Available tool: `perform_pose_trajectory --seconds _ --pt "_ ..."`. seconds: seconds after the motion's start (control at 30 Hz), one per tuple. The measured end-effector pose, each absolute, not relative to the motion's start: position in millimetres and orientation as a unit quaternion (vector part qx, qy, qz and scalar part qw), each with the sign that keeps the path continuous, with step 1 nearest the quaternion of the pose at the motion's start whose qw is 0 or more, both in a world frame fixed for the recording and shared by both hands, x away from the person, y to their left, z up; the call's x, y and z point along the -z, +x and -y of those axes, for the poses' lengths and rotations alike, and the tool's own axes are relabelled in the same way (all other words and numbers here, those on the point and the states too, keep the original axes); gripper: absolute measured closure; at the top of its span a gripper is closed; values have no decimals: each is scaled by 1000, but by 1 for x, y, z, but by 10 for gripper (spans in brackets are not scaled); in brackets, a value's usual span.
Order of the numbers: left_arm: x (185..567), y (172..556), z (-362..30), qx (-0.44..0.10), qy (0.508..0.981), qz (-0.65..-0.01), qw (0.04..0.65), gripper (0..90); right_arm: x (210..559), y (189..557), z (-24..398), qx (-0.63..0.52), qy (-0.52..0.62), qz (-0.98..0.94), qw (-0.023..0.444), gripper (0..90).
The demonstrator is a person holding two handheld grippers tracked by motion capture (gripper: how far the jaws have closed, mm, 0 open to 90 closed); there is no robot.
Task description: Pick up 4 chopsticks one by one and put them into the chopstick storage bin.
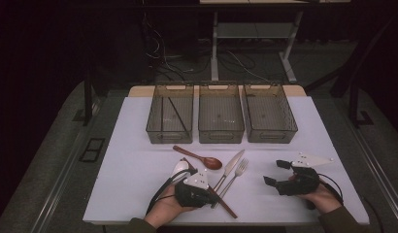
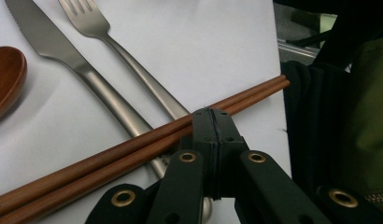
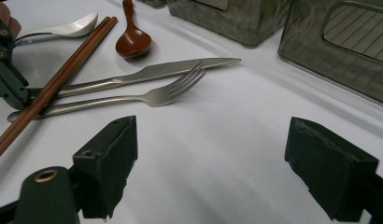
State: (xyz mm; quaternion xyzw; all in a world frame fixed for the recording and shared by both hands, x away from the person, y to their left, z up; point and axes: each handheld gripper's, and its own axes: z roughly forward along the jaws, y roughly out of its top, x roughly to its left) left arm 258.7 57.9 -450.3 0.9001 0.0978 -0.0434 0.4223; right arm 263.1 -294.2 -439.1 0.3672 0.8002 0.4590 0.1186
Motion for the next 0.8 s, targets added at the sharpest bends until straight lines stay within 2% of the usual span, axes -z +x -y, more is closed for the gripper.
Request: perform_pose_trajectory --seconds 0.8 --pt "449 278 -33 26 904 -97 416 892 439 263 294 -458 366 -802 119 169"
